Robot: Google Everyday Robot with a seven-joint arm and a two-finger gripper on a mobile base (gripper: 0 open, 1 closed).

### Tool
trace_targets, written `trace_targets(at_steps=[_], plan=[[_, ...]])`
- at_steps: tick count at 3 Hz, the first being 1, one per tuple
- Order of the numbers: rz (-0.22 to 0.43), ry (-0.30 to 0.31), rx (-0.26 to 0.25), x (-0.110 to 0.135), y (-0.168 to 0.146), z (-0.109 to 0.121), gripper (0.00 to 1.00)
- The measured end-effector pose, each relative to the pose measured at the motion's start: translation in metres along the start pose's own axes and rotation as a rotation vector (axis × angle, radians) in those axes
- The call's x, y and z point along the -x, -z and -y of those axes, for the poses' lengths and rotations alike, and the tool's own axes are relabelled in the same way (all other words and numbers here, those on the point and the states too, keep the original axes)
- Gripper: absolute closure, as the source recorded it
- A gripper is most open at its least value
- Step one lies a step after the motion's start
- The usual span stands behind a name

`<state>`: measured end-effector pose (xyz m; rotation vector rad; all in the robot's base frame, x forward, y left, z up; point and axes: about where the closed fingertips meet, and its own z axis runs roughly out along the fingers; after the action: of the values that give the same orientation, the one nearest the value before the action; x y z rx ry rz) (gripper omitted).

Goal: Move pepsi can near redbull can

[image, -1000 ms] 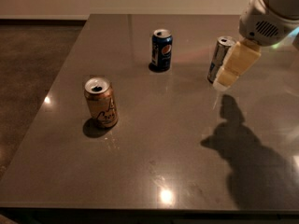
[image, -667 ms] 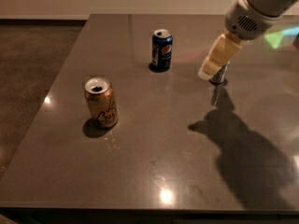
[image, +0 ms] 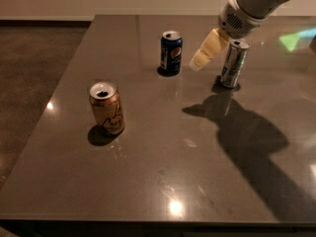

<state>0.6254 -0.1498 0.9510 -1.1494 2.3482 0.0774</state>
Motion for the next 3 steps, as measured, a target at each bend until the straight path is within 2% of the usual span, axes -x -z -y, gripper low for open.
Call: trace_targets(at_steps=[1, 3], plan=[[0.049, -0.011, 0.041, 0.025, -0.027, -0.001, 0.0], [0.125, 0.008, 0.098, 0.074, -0.066, -0.004, 0.0]])
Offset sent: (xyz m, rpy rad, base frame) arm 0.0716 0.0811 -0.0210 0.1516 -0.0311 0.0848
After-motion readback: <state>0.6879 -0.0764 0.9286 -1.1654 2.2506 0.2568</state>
